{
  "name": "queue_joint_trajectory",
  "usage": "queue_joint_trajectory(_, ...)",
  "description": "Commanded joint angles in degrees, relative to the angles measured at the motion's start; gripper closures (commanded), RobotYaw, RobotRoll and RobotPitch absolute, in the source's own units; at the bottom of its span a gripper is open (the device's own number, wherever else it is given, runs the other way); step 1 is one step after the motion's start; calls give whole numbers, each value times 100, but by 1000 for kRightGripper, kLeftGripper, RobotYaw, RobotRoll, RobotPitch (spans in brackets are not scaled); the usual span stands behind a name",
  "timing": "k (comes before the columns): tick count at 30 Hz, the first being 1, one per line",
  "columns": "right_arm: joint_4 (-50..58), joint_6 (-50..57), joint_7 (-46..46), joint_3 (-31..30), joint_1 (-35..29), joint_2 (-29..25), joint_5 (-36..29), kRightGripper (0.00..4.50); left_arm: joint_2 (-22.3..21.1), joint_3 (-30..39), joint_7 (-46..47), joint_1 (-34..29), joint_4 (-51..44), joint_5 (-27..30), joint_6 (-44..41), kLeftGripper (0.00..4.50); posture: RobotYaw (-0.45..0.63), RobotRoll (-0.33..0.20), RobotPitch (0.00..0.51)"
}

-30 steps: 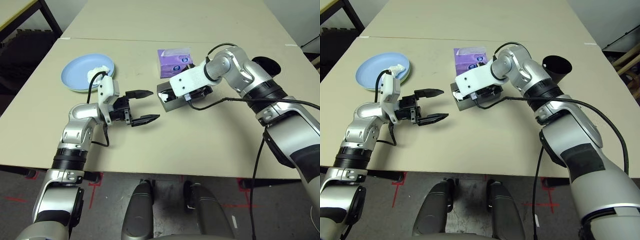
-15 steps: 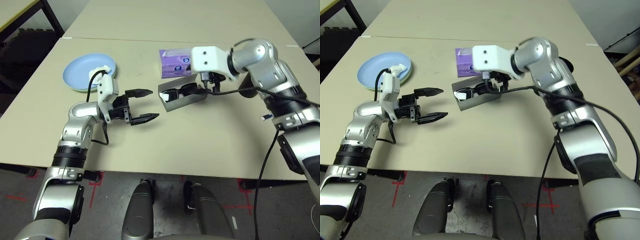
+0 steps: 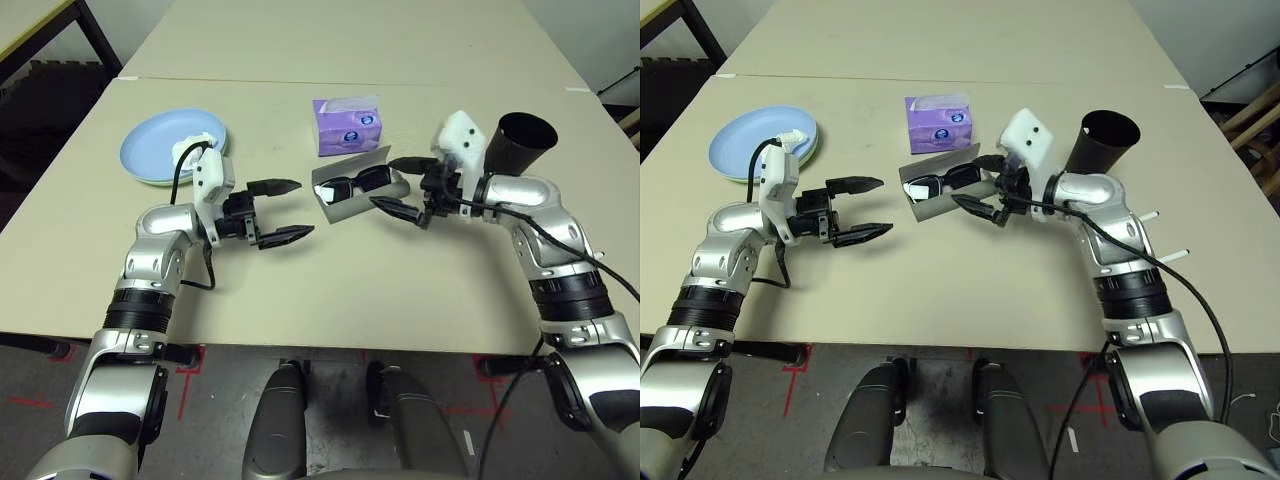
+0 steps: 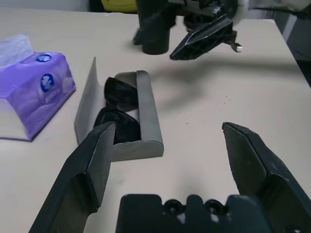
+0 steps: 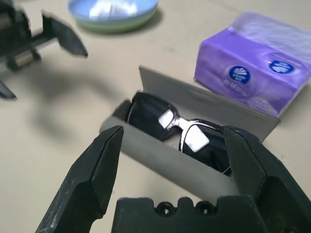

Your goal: Organize and tidy the items on the table.

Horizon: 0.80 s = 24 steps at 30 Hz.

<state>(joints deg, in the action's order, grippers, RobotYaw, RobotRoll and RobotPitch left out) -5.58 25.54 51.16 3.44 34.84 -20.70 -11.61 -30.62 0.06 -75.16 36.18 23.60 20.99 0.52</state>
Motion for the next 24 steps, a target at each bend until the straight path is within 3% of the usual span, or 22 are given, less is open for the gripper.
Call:
queue_joint_trajectory(1, 51, -370, -204, 359, -358, 138, -413, 19, -61, -17, -72, 27, 118, -76, 51, 0, 127, 0, 191)
queue_joint_trajectory(8, -416, -2189, -451, 606, -848, 284, -429, 19, -71, -6, -111, 79, 281, -104, 88, 0, 116, 0, 196)
queue_joint_trajectory(14, -869, -3243, 165, 511, -1062, -181, -463, 19, -126, 11, -158, 100, 365, -122, 70, 0, 104, 0, 207)
queue_joint_trajectory(19, -1253, -3377, 994, 465, -1122, -687, -721, 19, -168, 16, -188, 121, 479, -135, 108, 0, 104, 0, 216)
queue_joint_trajectory(24, -1385, -3499, 1249, 451, -1112, -840, -786, 19, -155, 32, -155, 224, 682, -184, 258, 0, 102, 0, 215)
